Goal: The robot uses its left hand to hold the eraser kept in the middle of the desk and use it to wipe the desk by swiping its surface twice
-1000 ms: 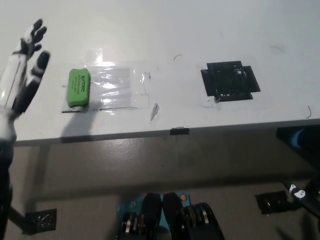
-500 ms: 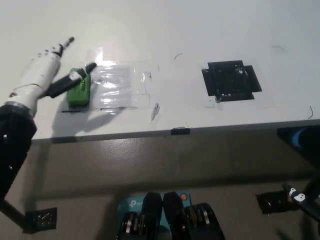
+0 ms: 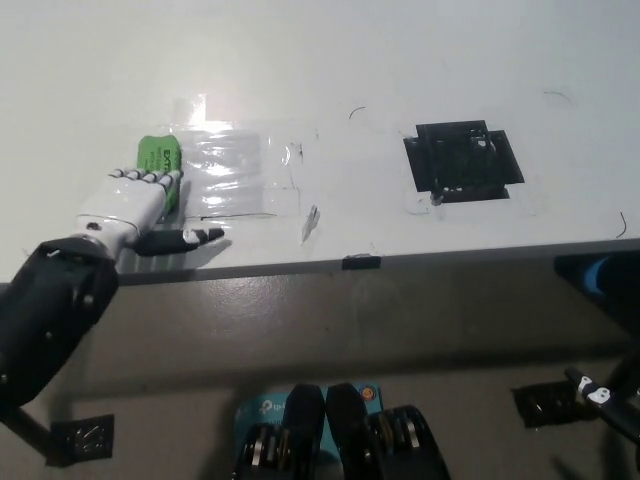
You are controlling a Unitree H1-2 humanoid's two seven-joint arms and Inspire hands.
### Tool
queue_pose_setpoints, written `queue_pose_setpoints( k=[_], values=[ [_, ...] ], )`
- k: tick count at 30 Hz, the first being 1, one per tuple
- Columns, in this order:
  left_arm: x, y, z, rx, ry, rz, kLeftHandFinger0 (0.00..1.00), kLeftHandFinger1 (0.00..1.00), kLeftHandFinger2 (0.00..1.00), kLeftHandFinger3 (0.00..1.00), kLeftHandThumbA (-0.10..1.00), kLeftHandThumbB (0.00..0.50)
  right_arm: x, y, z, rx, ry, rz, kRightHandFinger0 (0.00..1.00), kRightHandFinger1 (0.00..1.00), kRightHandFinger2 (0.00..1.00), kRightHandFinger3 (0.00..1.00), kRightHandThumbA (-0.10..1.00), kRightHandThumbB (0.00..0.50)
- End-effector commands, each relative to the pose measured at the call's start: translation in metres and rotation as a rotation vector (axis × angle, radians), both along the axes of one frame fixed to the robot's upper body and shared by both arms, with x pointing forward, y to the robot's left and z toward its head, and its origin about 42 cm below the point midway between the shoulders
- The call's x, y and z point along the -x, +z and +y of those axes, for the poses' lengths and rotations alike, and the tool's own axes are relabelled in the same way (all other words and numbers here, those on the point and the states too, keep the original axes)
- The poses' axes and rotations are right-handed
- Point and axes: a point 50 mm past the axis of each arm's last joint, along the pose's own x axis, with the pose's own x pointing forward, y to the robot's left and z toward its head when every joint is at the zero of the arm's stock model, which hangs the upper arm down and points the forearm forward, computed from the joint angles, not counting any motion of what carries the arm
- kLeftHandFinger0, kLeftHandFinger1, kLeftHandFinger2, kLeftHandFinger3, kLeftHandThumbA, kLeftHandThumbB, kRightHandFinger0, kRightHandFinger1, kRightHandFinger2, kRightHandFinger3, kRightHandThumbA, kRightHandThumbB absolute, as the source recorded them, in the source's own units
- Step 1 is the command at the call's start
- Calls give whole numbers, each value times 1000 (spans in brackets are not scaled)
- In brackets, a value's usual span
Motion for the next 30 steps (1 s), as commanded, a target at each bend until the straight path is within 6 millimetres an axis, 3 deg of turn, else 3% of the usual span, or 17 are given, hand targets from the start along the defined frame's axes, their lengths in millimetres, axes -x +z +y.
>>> queue_pose_setpoints(
  k=[1, 5, 7, 14, 20, 25, 26, 30],
  values=[
    [-25, 46, 29, -474, 65, -173, 1000, 1000, 1000, 1000, 1000, 493, -3, 16, -2, 22, 1, -59, 1000, 1000, 1000, 1000, 1000, 166],
    [-23, 25, 28, -469, 78, -131, 1000, 1000, 1000, 1000, 1000, 487, -2, 18, -3, 17, -4, -65, 1000, 1000, 1000, 1000, 1000, 166],
    [-16, -8, 29, -459, 93, -70, 1000, 1000, 1000, 1000, 1000, 481, -2, 18, -2, 12, -18, -62, 1000, 1000, 1000, 1000, 1000, 157],
    [0, -67, 7, -260, 113, 24, 1000, 1000, 1000, 1000, 1000, 500, -2, 19, -2, 2, -28, -65, 1000, 1000, 1000, 1000, 1000, 156],
    [13, -92, -11, -93, 121, 48, 1000, 1000, 1000, 1000, 1000, 498, -3, 20, -3, 27, -16, -64, 1000, 1000, 1000, 1000, 1000, 162],
    [20, -94, -19, 96, 164, 76, 1000, 1000, 1000, 1000, 1000, 439, -3, 19, -3, 18, -12, -64, 1000, 1000, 1000, 1000, 1000, 140],
    [26, -99, -22, 201, 171, 79, 1000, 1000, 1000, 1000, 1000, 432, -3, 19, -2, 9, -10, -64, 1000, 1000, 1000, 1000, 1000, 125],
    [36, -113, -23, 242, 184, 96, 1000, 1000, 1000, 1000, 1000, 436, -3, 18, -2, 15, -14, -61, 1000, 1000, 1000, 1000, 1000, 129]
  ],
)
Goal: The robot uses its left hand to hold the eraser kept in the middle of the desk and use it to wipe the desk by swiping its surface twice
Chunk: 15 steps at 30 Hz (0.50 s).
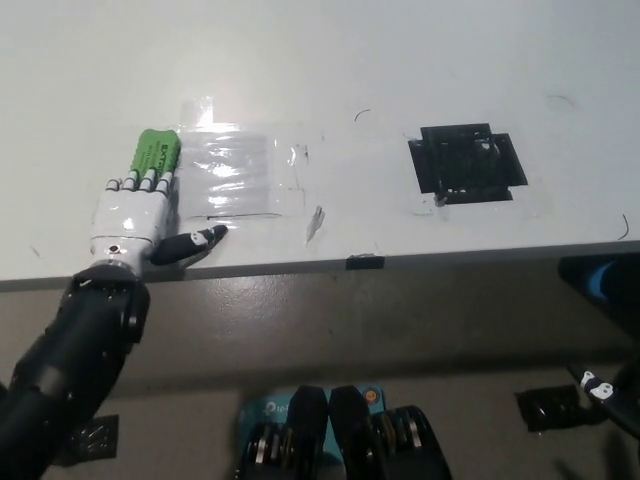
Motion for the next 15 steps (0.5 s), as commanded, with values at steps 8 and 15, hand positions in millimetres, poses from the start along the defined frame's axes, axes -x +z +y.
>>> queue_pose_setpoints(
  k=[8, 15],
  values=[
    [53, -88, -5, 243, -5, 273, 1000, 1000, 1000, 1000, 1000, 419, -5, 15, -3, 11, -7, -56, 1000, 1000, 1000, 1000, 1000, 130],
    [48, -84, -27, 206, -55, 324, 1000, 1000, 1000, 1000, 1000, 429, -6, 17, -3, 26, -2, -46, 1000, 1000, 1000, 1000, 1000, 147]
  ],
)
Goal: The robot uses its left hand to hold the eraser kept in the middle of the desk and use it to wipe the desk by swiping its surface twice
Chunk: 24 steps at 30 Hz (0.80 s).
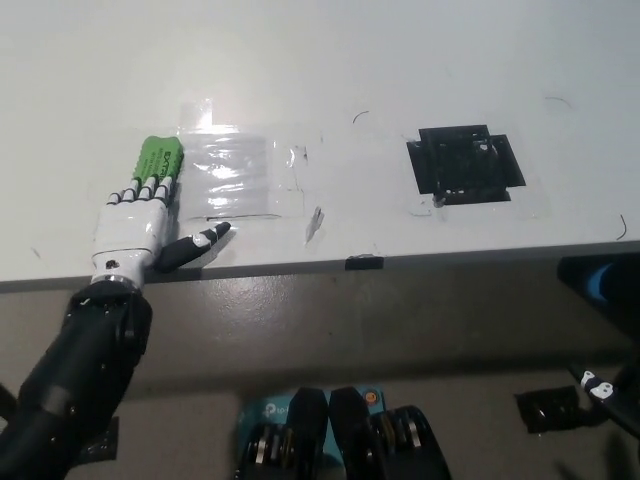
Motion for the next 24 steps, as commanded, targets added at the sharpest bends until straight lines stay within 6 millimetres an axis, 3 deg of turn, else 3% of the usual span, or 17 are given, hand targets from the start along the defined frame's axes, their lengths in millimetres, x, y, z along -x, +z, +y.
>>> queue_pose_setpoints(
  k=[1, 7, 14, 17, 22, 23, 24],
  values=[
    [36, -68, -33, 39, -103, 348, 1000, 1000, 1000, 1000, 1000, 426, -6, 17, -2, 26, 3, -47, 1000, 1000, 1000, 1000, 1000, 135],
    [31, -61, -83, -58, -219, 369, 1000, 1000, 1000, 1000, 1000, 467, -8, 18, 1, 33, 23, -47, 1000, 1000, 1000, 1000, 1000, 112],
    [21, -52, -139, -329, -396, 353, 1000, 1000, 1000, 1000, 1000, 500, -12, 21, 2, 45, 48, -57, 1000, 1000, 1000, 1000, 1000, 133],
    [24, -56, -160, -413, -444, 358, 1000, 1000, 1000, 1000, 1000, 500, -13, 23, 3, 39, 39, -74, 1000, 1000, 1000, 1000, 1000, 101],
    [34, -67, -198, -481, -512, 358, 1000, 1000, 1000, 1000, 1000, 500, -16, 24, 4, 29, -41, -96, 1000, 1000, 1000, 1000, 1000, 104],
    [36, -69, -206, -466, -518, 360, 1000, 1000, 1000, 1000, 1000, 500, -17, 24, 3, 34, -44, -104, 1000, 1000, 1000, 1000, 1000, 79],
    [36, -69, -205, -466, -515, 360, 1000, 1000, 1000, 1000, 1000, 500, -18, 24, 5, 33, -41, -103, 1000, 1000, 1000, 1000, 1000, 79]
  ],
)
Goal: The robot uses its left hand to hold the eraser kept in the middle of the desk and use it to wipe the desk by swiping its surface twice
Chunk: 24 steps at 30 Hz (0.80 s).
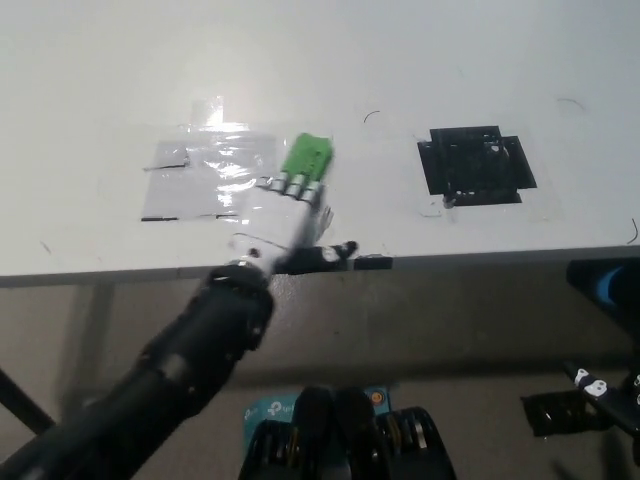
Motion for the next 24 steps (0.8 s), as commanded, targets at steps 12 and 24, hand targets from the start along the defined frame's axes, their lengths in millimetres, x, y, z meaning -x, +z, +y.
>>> queue_pose_setpoints(
  k=[12, 24],
  values=[
    [77, -82, -130, -289, -226, 381, 1000, 1000, 1000, 1000, 1000, 500, -24, 29, 3, -43, -225, -182, 1000, 1000, 1000, 1000, 1000, 76],
    [89, -75, -160, -232, -250, 406, 1000, 1000, 1000, 1000, 1000, 453, -26, 31, -3, -115, -271, -167, 1000, 1000, 1000, 1000, 1000, 62]
  ],
)
